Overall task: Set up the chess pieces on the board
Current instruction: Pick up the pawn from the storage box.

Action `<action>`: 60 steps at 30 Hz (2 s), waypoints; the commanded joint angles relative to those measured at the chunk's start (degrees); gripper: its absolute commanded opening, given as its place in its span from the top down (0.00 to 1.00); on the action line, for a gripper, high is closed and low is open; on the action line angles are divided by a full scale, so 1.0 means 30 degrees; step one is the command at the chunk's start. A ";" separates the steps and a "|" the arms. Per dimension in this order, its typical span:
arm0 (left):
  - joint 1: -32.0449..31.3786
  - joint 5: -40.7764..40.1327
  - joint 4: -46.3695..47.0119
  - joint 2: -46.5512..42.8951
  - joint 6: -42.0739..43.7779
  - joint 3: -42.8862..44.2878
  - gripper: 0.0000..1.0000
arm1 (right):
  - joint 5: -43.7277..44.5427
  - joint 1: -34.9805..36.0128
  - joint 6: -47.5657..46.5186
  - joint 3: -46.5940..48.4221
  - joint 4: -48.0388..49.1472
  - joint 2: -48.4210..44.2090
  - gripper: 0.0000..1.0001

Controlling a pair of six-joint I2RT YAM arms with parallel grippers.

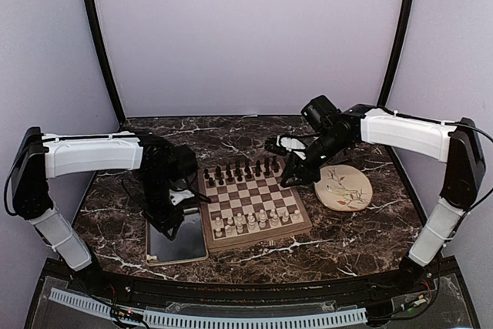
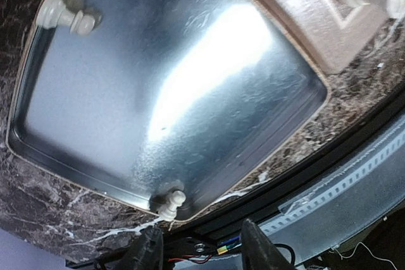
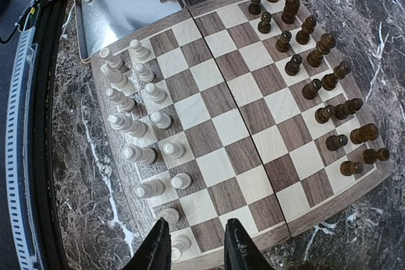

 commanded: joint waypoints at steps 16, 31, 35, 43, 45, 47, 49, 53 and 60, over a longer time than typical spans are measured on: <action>-0.2760 -0.3478 -0.1349 0.2598 -0.2437 -0.1825 0.65 | -0.1250 -0.0177 0.0500 -0.1576 0.1242 -0.1581 0.70; -0.2830 -0.3531 0.0113 0.2078 -0.4013 -0.3907 0.64 | -0.1435 -0.0176 0.0658 -0.1101 0.1105 -0.0708 0.70; -0.2830 -0.3780 0.0279 0.1757 -0.3982 -0.3937 0.71 | -0.1574 -0.0178 0.0666 -0.0927 0.1062 -0.0459 0.70; -0.3063 -0.3425 0.1635 0.2298 -0.3550 -0.4372 0.74 | -0.1603 -0.0163 0.0685 -0.0847 0.1003 -0.0274 0.70; -0.3064 -0.3888 0.1881 0.2355 -0.3584 -0.4319 0.70 | -0.1581 -0.0178 0.0696 -0.0848 0.1008 -0.0265 0.70; -0.3064 -0.3951 0.2205 0.2253 -0.3495 -0.4335 0.70 | -0.1568 -0.0174 0.0720 -0.0850 0.1017 -0.0256 0.70; -0.3064 -0.4167 0.2296 0.2107 -0.3462 -0.4276 0.70 | -0.1604 -0.0170 0.0735 -0.0826 0.1013 -0.0214 0.70; -0.3092 -0.4326 0.2181 0.1578 -0.3316 -0.3921 0.70 | -0.1595 -0.0163 0.0763 -0.0706 0.0955 -0.0115 0.70; -0.3123 -0.4152 0.2586 0.1105 -0.2593 -0.3644 0.61 | -0.1639 -0.0177 0.0828 -0.0643 0.1004 0.0063 0.70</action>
